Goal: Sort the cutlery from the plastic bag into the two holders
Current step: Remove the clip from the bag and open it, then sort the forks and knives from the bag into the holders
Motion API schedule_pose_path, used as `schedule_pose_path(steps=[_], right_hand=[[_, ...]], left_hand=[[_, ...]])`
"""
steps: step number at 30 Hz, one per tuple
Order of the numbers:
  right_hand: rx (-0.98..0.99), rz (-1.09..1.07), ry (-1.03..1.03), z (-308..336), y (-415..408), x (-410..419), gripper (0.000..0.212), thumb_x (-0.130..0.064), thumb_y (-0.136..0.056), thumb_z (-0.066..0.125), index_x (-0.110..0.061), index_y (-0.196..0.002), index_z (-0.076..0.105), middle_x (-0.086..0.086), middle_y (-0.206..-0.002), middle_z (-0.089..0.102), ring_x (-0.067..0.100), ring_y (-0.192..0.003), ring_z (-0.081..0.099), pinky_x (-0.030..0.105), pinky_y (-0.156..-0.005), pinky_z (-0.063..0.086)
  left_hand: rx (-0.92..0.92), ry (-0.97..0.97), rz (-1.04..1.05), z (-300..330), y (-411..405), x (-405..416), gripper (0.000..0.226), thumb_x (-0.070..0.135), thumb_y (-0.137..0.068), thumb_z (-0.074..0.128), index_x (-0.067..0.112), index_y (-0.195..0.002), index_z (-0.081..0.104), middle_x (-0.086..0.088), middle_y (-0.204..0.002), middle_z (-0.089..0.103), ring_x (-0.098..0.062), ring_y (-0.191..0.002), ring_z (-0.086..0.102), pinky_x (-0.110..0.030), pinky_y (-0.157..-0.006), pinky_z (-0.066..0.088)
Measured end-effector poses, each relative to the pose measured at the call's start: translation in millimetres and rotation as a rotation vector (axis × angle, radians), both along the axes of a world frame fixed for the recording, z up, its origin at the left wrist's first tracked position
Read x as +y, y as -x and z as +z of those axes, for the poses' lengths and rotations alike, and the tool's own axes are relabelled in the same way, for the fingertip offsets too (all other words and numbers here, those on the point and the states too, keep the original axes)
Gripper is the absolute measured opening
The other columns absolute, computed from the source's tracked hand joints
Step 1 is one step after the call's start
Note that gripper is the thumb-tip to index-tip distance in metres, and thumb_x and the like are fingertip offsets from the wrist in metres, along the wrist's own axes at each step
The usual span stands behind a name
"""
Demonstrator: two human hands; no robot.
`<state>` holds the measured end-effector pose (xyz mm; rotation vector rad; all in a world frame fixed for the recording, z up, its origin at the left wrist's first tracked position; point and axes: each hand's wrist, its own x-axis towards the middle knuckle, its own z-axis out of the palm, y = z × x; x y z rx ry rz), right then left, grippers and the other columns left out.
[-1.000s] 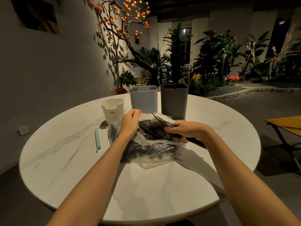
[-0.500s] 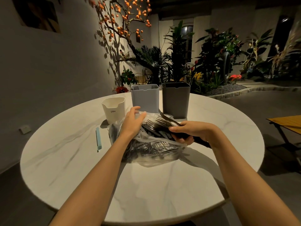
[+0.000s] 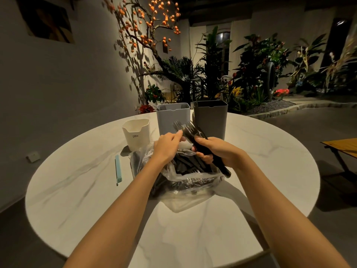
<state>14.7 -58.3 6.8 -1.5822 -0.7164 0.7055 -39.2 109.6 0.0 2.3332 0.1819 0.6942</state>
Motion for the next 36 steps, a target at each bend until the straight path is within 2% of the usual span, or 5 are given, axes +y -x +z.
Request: schedule_pose_path(steps=[7, 13, 23, 29, 36], right_hand=[[0.020, -0.049, -0.002, 4, -13, 15, 0.040, -0.044, -0.100, 0.041, -0.008, -0.087, 0.054, 0.000, -0.058, 0.049, 0.007, -0.044, 0.037, 0.015, -0.046, 0.036], [0.075, -0.106, -0.011, -1, -20, 31, 0.048, -0.050, -0.099, 0.040, -0.010, -0.077, 0.054, 0.001, -0.061, 0.050, 0.007, -0.042, 0.041, 0.014, -0.044, 0.037], [0.063, -0.125, -0.076, -12, -13, 27, 0.045, -0.043, -0.101, 0.041, -0.003, -0.091, 0.058, 0.007, -0.064, 0.058, 0.010, -0.044, 0.050, 0.018, -0.047, 0.043], [-0.189, -0.254, 0.013, -16, -10, 34, 0.034, -0.028, -0.104, 0.038, -0.011, -0.085, 0.060, 0.004, -0.068, 0.062, 0.014, -0.059, 0.059, 0.022, -0.057, 0.050], [-0.521, -0.415, 0.186, -23, -12, 41, 0.022, -0.026, -0.103, 0.040, -0.013, -0.098, 0.057, 0.003, -0.082, 0.059, 0.014, -0.073, 0.054, 0.023, -0.064, 0.043]], left_hand=[[0.018, 0.441, -0.212, 5, -16, -15, 0.030, 0.029, -0.102, 0.041, 0.014, -0.082, 0.058, 0.000, -0.076, 0.061, -0.009, -0.068, 0.056, -0.014, -0.060, 0.042], [-0.065, 0.654, -0.161, -3, -27, -8, 0.029, 0.029, -0.097, 0.055, 0.004, -0.084, 0.059, -0.005, -0.060, 0.064, -0.017, -0.050, 0.061, -0.034, -0.063, 0.054], [-0.160, 0.595, -0.087, -9, -21, -11, 0.039, 0.031, -0.100, 0.049, 0.009, -0.072, 0.064, -0.009, -0.069, 0.067, -0.024, -0.066, 0.065, -0.047, -0.076, 0.056], [-0.113, 0.433, -0.127, -12, -22, -17, 0.021, 0.031, -0.102, 0.042, 0.017, -0.093, 0.054, -0.011, -0.090, 0.063, -0.030, -0.090, 0.064, -0.051, -0.085, 0.053], [-0.265, 0.814, -0.143, -7, -20, -19, 0.022, 0.022, -0.105, 0.028, 0.008, -0.096, 0.042, -0.006, -0.067, 0.051, -0.015, -0.059, 0.054, -0.026, -0.062, 0.053]])
